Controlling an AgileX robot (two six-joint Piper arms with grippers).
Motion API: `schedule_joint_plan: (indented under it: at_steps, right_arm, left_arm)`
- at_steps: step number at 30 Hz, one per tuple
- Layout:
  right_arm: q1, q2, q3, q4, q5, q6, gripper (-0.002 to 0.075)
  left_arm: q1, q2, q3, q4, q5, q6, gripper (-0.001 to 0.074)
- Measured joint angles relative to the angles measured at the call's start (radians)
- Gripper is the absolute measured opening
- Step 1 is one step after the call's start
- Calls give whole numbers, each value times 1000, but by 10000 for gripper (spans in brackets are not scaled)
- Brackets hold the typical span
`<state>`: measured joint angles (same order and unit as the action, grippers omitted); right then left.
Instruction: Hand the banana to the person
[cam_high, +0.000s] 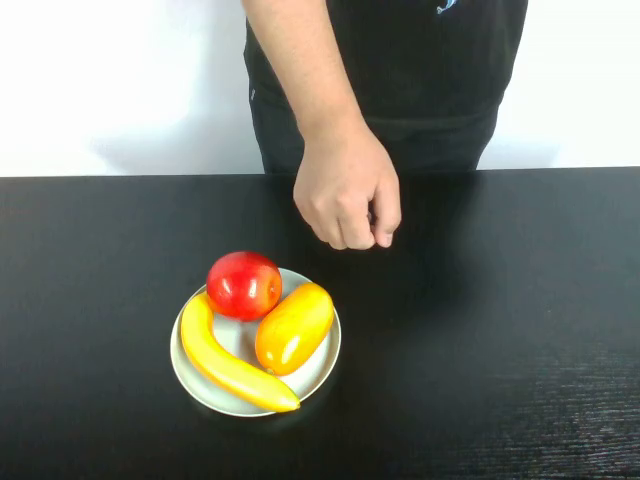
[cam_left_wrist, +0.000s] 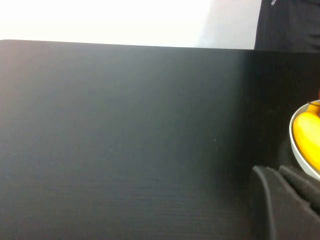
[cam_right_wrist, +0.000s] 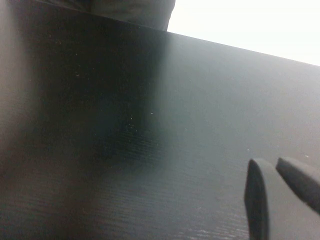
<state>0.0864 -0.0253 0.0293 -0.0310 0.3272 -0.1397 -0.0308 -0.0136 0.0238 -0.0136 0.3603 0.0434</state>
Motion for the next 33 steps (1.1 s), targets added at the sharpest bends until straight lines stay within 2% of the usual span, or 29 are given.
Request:
schedule_joint_plan:
  at_steps: [33]
  right_arm:
    - [0, 0, 0, 0, 0, 0, -9]
  left_arm:
    - [0, 0, 0, 14, 0, 0, -4]
